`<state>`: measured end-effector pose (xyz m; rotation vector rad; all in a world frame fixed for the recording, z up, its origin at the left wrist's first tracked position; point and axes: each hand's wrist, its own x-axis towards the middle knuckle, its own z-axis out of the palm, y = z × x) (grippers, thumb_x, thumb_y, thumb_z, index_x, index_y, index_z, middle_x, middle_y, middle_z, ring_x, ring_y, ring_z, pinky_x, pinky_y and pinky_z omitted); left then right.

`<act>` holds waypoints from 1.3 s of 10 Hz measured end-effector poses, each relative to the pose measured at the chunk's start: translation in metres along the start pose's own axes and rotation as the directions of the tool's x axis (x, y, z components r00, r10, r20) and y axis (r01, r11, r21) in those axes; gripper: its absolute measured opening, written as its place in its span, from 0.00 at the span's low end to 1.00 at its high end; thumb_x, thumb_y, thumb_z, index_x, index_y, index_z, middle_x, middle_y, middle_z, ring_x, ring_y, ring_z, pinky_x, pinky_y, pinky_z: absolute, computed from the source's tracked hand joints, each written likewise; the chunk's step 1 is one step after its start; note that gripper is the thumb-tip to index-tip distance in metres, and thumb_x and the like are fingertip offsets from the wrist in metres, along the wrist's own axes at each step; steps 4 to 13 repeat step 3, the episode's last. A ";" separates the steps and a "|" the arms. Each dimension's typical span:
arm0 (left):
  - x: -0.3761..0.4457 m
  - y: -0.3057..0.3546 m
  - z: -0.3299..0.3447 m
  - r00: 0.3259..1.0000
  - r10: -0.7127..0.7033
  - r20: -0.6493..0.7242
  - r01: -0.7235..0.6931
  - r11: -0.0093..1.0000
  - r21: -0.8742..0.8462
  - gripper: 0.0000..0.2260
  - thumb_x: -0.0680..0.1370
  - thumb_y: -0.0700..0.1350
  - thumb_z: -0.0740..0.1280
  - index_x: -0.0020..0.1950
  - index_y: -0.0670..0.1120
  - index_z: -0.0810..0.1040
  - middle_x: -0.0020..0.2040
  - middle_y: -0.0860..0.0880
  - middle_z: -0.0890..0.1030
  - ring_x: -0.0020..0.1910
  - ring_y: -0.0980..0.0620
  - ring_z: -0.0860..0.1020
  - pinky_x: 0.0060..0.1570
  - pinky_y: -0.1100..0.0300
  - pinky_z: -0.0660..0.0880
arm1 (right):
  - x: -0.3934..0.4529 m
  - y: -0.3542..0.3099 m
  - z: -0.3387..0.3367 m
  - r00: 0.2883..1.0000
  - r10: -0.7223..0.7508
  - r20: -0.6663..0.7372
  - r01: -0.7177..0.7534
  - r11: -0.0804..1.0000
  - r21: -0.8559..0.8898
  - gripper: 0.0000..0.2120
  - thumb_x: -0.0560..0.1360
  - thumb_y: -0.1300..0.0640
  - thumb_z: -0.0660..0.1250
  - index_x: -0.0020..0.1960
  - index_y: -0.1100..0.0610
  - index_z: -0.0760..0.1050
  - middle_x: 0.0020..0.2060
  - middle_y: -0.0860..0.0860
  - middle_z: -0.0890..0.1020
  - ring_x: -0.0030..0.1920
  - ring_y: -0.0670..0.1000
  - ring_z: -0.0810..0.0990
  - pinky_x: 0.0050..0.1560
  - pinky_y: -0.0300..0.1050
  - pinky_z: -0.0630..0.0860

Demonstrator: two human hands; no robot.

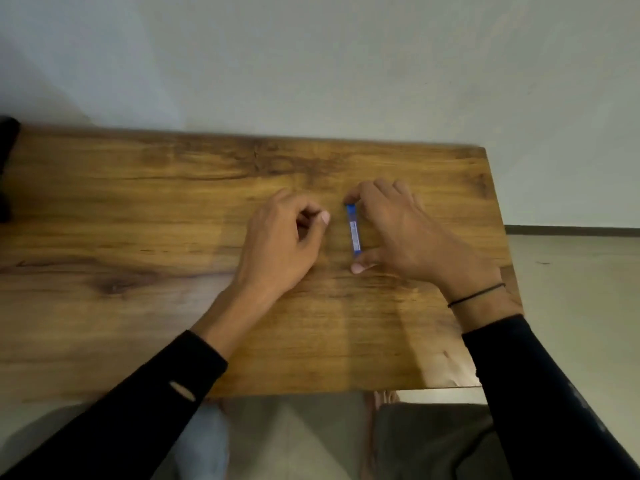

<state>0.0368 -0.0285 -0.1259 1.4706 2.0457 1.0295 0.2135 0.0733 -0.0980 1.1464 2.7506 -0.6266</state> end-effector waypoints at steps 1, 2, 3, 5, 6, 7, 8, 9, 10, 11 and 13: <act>-0.006 0.001 -0.006 0.996 -0.068 0.056 0.070 0.997 -0.017 0.03 0.81 0.41 0.72 0.50 0.47 0.86 0.49 0.50 0.81 0.46 0.54 0.81 0.47 0.62 0.80 | 0.006 -0.003 0.000 0.999 0.040 0.031 -0.040 0.999 0.001 0.47 0.58 0.47 0.89 0.70 0.51 0.67 0.61 0.51 0.74 0.56 0.53 0.65 0.59 0.51 0.63; -0.007 0.008 -0.018 0.965 -0.183 0.186 0.183 0.983 0.016 0.04 0.81 0.41 0.72 0.54 0.47 0.85 0.52 0.49 0.80 0.49 0.52 0.82 0.53 0.57 0.82 | 0.003 -0.020 -0.010 0.992 0.091 0.089 -0.090 0.996 -0.020 0.52 0.59 0.48 0.89 0.74 0.53 0.64 0.62 0.56 0.74 0.60 0.59 0.70 0.68 0.59 0.66; -0.005 0.039 -0.051 0.921 -0.300 0.249 0.272 0.952 0.141 0.06 0.83 0.45 0.70 0.60 0.50 0.82 0.57 0.50 0.80 0.52 0.52 0.83 0.55 0.55 0.82 | -0.008 -0.038 -0.040 0.980 0.146 0.137 -0.147 0.989 -0.006 0.55 0.66 0.50 0.86 0.82 0.54 0.57 0.63 0.58 0.75 0.66 0.64 0.71 0.67 0.62 0.69; -0.005 0.039 -0.051 0.921 -0.300 0.249 0.272 0.952 0.141 0.06 0.83 0.45 0.70 0.60 0.50 0.82 0.57 0.50 0.80 0.52 0.52 0.83 0.55 0.55 0.82 | -0.008 -0.038 -0.040 0.980 0.146 0.137 -0.147 0.989 -0.006 0.55 0.66 0.50 0.86 0.82 0.54 0.57 0.63 0.58 0.75 0.66 0.64 0.71 0.67 0.62 0.69; -0.005 0.039 -0.051 0.921 -0.300 0.249 0.272 0.952 0.141 0.06 0.83 0.45 0.70 0.60 0.50 0.82 0.57 0.50 0.80 0.52 0.52 0.83 0.55 0.55 0.82 | -0.008 -0.038 -0.040 0.980 0.146 0.137 -0.147 0.989 -0.006 0.55 0.66 0.50 0.86 0.82 0.54 0.57 0.63 0.58 0.75 0.66 0.64 0.71 0.67 0.62 0.69; -0.005 0.039 -0.051 0.921 -0.300 0.249 0.272 0.952 0.141 0.06 0.83 0.45 0.70 0.60 0.50 0.82 0.57 0.50 0.80 0.52 0.52 0.83 0.55 0.55 0.82 | -0.008 -0.038 -0.040 0.980 0.146 0.137 -0.147 0.989 -0.006 0.55 0.66 0.50 0.86 0.82 0.54 0.57 0.63 0.58 0.75 0.66 0.64 0.71 0.67 0.62 0.69; -0.005 0.039 -0.051 0.921 -0.300 0.249 0.272 0.952 0.141 0.06 0.83 0.45 0.70 0.60 0.50 0.82 0.57 0.50 0.80 0.52 0.52 0.83 0.55 0.55 0.82 | -0.008 -0.038 -0.040 0.980 0.146 0.137 -0.147 0.989 -0.006 0.55 0.66 0.50 0.86 0.82 0.54 0.57 0.63 0.58 0.75 0.66 0.64 0.71 0.67 0.62 0.69; -0.005 0.039 -0.051 0.921 -0.300 0.249 0.272 0.952 0.141 0.06 0.83 0.45 0.70 0.60 0.50 0.82 0.57 0.50 0.80 0.52 0.52 0.83 0.55 0.55 0.82 | -0.008 -0.038 -0.040 0.980 0.146 0.137 -0.147 0.989 -0.006 0.55 0.66 0.50 0.86 0.82 0.54 0.57 0.63 0.58 0.75 0.66 0.64 0.71 0.67 0.62 0.69; -0.005 0.039 -0.051 0.921 -0.300 0.249 0.272 0.952 0.141 0.06 0.83 0.45 0.70 0.60 0.50 0.82 0.57 0.50 0.80 0.52 0.52 0.83 0.55 0.55 0.82 | -0.008 -0.038 -0.040 0.980 0.146 0.137 -0.147 0.989 -0.006 0.55 0.66 0.50 0.86 0.82 0.54 0.57 0.63 0.58 0.75 0.66 0.64 0.71 0.67 0.62 0.69; -0.005 0.039 -0.051 0.921 -0.300 0.249 0.272 0.952 0.141 0.06 0.83 0.45 0.70 0.60 0.50 0.82 0.57 0.50 0.80 0.52 0.52 0.83 0.55 0.55 0.82 | -0.008 -0.038 -0.040 0.980 0.146 0.137 -0.147 0.989 -0.006 0.55 0.66 0.50 0.86 0.82 0.54 0.57 0.63 0.58 0.75 0.66 0.64 0.71 0.67 0.62 0.69; -0.005 0.039 -0.051 0.921 -0.300 0.249 0.272 0.952 0.141 0.06 0.83 0.45 0.70 0.60 0.50 0.82 0.57 0.50 0.80 0.52 0.52 0.83 0.55 0.55 0.82 | -0.008 -0.038 -0.040 0.980 0.146 0.137 -0.147 0.989 -0.006 0.55 0.66 0.50 0.86 0.82 0.54 0.57 0.63 0.58 0.75 0.66 0.64 0.71 0.67 0.62 0.69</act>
